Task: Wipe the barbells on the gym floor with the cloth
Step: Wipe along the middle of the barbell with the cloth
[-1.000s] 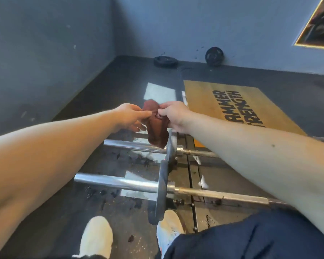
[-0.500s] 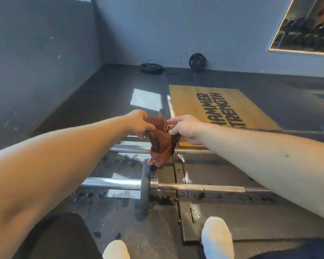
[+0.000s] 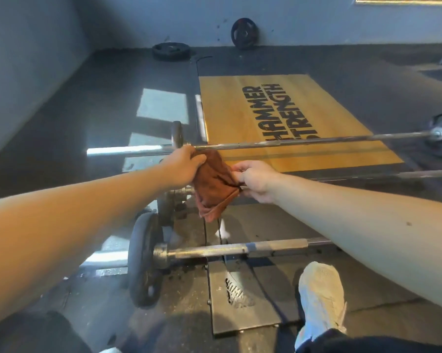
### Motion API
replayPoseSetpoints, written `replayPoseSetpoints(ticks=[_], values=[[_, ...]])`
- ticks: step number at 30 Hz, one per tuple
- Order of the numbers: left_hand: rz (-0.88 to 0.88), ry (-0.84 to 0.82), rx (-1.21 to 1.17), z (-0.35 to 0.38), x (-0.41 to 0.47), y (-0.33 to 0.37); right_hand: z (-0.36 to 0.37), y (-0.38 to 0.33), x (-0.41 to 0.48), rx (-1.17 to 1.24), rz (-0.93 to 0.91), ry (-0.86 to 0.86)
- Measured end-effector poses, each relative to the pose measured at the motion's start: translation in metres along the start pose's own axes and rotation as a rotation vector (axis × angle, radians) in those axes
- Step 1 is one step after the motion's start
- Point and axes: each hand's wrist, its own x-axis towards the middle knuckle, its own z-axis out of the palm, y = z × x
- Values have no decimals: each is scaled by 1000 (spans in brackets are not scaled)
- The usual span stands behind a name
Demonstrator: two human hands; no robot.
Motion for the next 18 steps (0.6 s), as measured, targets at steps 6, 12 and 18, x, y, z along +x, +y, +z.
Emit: replayPoseSetpoints(ticks=[6,12,18], values=[[-200,26,-266,17,31,25,-41,-15,27,408,101,1],[-347,-15,-269,19,41,51,-69,-27,53,188,106,-22],[-163,-76,2,9,38,88,-97,-60,43,-392,-112,-196]])
